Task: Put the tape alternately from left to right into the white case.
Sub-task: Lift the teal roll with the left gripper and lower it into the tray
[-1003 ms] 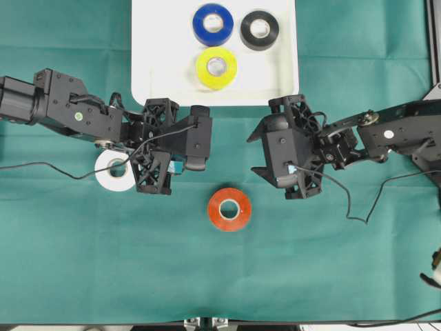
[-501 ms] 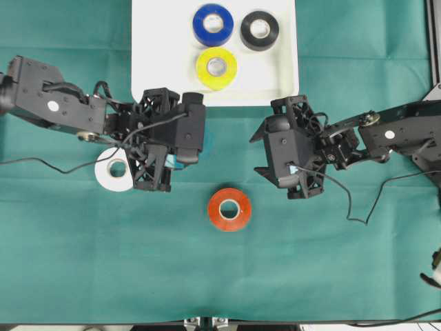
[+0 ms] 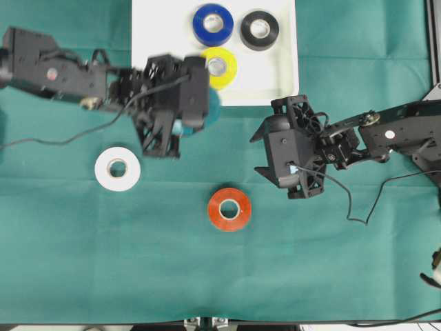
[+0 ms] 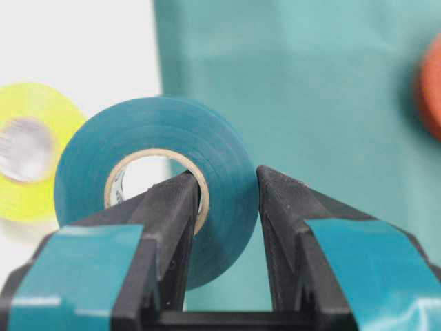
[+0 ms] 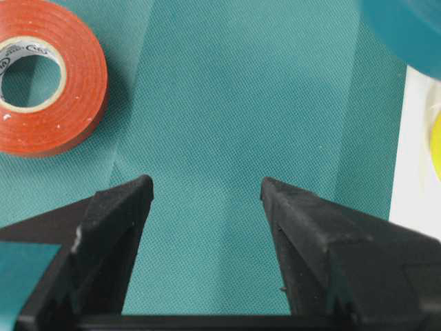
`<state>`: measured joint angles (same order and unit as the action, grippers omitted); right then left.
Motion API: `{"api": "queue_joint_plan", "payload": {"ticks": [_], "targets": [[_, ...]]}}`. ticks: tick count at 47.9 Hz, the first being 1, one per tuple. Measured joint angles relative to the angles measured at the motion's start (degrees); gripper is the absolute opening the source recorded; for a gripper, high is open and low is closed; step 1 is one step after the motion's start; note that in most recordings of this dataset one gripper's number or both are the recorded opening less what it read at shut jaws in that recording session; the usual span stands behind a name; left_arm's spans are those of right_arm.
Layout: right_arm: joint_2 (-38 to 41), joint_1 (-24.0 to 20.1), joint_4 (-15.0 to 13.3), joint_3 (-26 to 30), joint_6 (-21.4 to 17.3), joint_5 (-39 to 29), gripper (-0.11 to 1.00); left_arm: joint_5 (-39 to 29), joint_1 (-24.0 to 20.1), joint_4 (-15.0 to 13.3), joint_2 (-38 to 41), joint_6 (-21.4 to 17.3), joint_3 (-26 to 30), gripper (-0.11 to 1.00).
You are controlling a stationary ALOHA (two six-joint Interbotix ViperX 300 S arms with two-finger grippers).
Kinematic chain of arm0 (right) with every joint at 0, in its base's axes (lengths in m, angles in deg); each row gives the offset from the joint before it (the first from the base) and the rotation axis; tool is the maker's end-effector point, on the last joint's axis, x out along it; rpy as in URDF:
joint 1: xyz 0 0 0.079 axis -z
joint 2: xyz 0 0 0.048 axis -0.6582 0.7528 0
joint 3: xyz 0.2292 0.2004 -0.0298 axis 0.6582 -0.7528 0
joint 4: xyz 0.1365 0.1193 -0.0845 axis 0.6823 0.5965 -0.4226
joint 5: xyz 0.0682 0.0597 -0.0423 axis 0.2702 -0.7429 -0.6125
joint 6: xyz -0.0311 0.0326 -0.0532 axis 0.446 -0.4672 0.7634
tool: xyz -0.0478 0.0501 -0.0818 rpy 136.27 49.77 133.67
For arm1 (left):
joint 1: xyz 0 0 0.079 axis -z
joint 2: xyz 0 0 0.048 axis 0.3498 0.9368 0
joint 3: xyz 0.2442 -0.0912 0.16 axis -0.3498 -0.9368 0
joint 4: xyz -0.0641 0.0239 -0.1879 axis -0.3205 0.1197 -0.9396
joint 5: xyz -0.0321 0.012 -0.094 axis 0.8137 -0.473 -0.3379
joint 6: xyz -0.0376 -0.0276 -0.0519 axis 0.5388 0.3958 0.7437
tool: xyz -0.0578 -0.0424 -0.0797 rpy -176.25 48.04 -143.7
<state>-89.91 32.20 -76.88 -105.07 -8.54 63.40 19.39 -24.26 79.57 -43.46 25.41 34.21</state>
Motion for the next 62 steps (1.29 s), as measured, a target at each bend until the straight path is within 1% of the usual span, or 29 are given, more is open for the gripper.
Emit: {"api": "queue_joint_plan", "payload": {"ticks": [2,13,19,25,40,49,62], "targets": [[-0.1,0.0,0.0,0.1,0.0,0.0,0.71,0.1,-1.1,0.1,0.5,-0.6,0.7,-0.04],[-0.1,0.0,0.0,0.0,0.0,0.4,0.72,0.9,-4.9,0.0,6.0,-7.2,6.9,-0.04],[-0.1,-0.1,0.0,0.0,0.0,0.4,0.71,1.1,-6.3,0.0,8.7,-9.6,10.0,-0.04],[-0.1,-0.1,0.0,0.0,0.0,0.5,0.71,1.2,-7.0,0.0,11.1,-11.2,12.7,-0.04],[0.0,-0.1,0.0,0.0,0.0,1.0,0.71,1.3,-8.3,0.1,16.3,-11.9,17.9,-0.04],[-0.1,-0.1,0.0,0.0,0.0,1.2,0.71,1.3,-8.3,0.1,18.5,-11.9,19.2,-0.04],[-0.1,-0.1,0.0,0.0,0.0,1.3,0.71,2.7,-8.3,0.0,19.1,-11.8,19.5,-0.04]]}}
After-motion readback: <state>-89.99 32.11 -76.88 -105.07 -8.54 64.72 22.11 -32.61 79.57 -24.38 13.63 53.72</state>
